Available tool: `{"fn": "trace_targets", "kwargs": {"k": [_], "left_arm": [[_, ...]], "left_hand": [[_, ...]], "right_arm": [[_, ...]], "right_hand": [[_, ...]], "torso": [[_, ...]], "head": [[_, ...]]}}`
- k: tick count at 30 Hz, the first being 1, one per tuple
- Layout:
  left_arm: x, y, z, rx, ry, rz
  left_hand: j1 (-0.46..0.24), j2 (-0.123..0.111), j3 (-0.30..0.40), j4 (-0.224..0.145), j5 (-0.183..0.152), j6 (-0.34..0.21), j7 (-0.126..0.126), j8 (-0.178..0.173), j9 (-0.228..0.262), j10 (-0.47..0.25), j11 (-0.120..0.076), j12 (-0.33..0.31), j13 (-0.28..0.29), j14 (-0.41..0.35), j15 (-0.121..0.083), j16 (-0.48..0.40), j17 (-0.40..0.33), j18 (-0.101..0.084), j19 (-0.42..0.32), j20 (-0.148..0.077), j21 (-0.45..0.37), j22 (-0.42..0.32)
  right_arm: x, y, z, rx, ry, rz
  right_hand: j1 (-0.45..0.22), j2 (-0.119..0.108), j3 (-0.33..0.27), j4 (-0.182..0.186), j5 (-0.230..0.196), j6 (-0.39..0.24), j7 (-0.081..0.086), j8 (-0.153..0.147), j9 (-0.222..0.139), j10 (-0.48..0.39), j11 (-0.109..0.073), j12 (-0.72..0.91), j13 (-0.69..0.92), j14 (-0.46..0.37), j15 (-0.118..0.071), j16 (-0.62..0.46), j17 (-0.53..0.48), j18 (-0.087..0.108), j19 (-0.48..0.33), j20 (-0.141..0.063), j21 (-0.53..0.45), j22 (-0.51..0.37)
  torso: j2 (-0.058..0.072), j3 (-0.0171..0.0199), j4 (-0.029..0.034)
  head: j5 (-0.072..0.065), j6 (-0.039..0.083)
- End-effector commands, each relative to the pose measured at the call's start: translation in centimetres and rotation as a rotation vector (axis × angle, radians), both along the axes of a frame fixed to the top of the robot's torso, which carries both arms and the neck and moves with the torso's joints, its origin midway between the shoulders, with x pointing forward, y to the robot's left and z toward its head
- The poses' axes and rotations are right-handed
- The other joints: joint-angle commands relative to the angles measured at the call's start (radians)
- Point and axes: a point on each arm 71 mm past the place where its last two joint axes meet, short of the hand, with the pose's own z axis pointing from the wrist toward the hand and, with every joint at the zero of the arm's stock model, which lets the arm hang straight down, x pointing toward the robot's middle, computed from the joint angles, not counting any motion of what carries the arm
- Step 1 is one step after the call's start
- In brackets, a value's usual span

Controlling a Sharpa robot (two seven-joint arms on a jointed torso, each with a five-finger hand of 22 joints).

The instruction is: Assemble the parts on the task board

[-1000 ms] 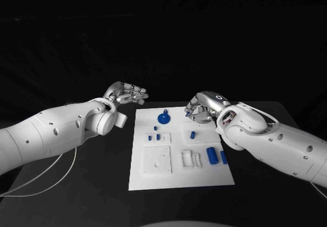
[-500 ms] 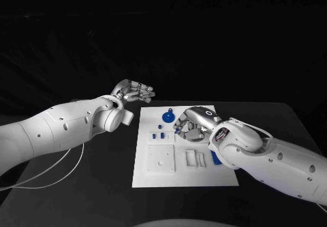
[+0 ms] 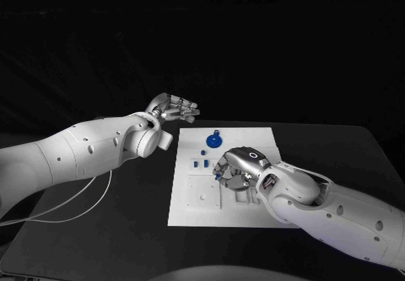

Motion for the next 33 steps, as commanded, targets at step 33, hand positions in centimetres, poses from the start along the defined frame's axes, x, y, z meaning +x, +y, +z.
{"fn": "trace_targets", "kwargs": {"k": [33], "left_arm": [[0.0, -1.4, 0.2, -0.025, -0.004, -0.04]], "left_hand": [[0.0, 0.013, -0.004, -0.004, 0.003, -0.002, 0.003, -0.001, 0.0, -0.007, 0.001, -0.002, -0.001, -0.011, 0.002, -0.003, -0.002, -0.017, -0.001, 0.003, 0.003, -0.01]], "right_arm": [[-0.2, 1.6, -2.3, -0.103, -0.029, 0.005]], "right_hand": [[0.003, 0.005, 0.008, -0.005, -0.017, 0.012, 0.0, 0.004, -0.001, 0.009, 0.0, 0.002, 0.001, 0.002, -0.005, 0.002, -0.006, 0.008, 0.022, -0.005, -0.02, 0.018]], "torso": [[0.0, -0.0006, 0.0008]], "head": [[0.031, -0.031]]}}
